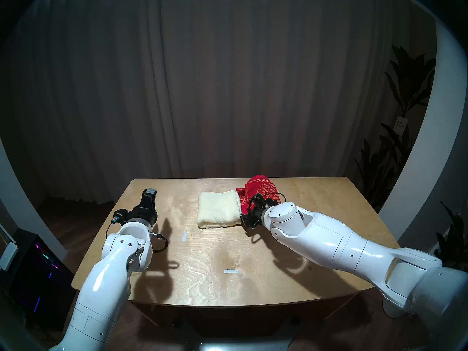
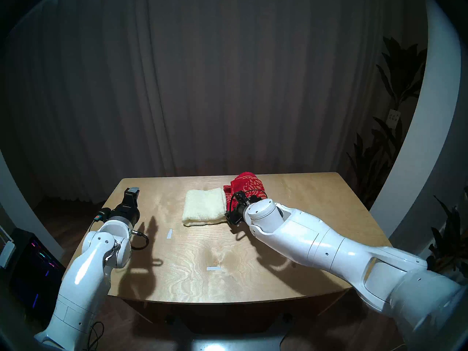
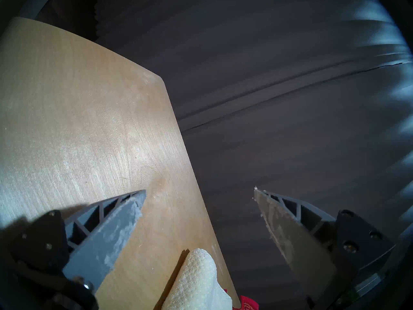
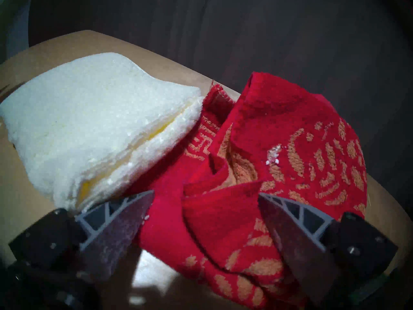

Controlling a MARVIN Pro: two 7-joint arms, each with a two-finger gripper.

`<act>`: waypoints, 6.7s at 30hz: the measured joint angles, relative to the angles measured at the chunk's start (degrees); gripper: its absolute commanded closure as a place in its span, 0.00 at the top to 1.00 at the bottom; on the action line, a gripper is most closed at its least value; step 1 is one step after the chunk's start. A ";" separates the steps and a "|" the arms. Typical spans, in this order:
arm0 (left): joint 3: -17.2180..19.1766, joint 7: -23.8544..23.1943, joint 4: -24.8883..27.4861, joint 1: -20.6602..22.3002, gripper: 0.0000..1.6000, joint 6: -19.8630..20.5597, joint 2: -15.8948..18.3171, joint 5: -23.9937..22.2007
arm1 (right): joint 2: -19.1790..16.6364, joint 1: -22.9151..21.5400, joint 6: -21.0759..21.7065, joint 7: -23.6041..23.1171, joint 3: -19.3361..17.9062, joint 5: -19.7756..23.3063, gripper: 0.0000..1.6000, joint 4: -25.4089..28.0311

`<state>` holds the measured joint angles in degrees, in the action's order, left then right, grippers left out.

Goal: Fold each towel twice and stack them on table

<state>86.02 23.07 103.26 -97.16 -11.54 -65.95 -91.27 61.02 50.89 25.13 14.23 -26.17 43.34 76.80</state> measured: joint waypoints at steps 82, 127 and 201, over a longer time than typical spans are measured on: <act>-20.86 -4.17 10.65 1.93 1.00 7.30 -4.39 -0.81 | -30.71 17.77 -22.17 -9.52 -13.83 45.14 1.00 14.71; -26.65 7.44 -2.06 10.66 1.00 5.77 -14.96 -4.76 | -28.26 26.22 -20.89 -11.63 -24.80 94.91 1.00 11.14; -26.64 -4.11 -26.74 20.12 1.00 7.34 -21.02 -5.01 | -11.83 8.29 5.48 -10.46 -21.44 89.57 1.00 -14.32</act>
<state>59.38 18.96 76.53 -77.04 -4.19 -86.97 -96.28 49.19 59.18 30.61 3.78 -47.60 132.91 62.48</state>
